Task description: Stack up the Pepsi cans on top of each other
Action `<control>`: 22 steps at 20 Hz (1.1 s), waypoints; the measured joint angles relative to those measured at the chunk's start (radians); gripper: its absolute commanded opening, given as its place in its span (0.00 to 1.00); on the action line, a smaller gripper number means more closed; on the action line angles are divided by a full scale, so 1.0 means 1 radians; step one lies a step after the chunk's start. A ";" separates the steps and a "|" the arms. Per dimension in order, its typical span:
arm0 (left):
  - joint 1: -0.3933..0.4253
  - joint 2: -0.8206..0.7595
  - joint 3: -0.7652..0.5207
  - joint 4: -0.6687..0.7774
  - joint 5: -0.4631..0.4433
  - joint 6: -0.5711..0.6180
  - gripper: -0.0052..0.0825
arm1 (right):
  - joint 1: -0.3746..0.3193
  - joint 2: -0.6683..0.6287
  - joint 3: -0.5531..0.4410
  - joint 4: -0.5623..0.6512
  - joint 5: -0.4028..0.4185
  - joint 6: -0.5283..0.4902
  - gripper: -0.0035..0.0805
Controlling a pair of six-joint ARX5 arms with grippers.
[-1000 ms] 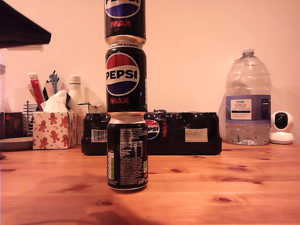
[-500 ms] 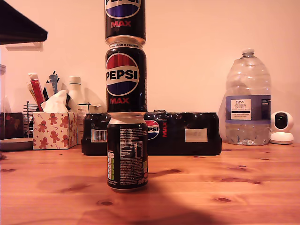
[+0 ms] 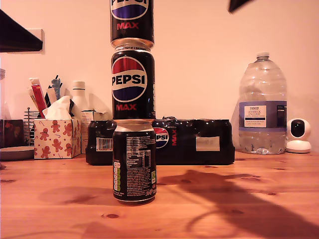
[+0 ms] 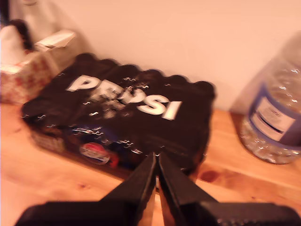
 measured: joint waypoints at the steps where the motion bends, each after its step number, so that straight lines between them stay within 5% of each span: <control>1: 0.005 0.000 0.000 -0.003 -0.019 0.000 0.03 | -0.016 -0.012 -0.040 0.022 -0.001 0.000 0.03; 7: 0.127 0.000 0.000 -0.005 -0.053 0.008 0.03 | -0.092 -0.171 -0.324 0.201 -0.043 -0.001 0.03; 15: 0.364 0.002 -0.054 0.019 0.090 0.008 0.03 | -0.156 -0.414 -0.671 0.402 -0.083 0.013 0.03; 22: 0.395 0.002 -0.054 0.024 0.129 0.008 0.03 | -0.290 -0.631 -0.947 0.480 -0.158 0.105 0.03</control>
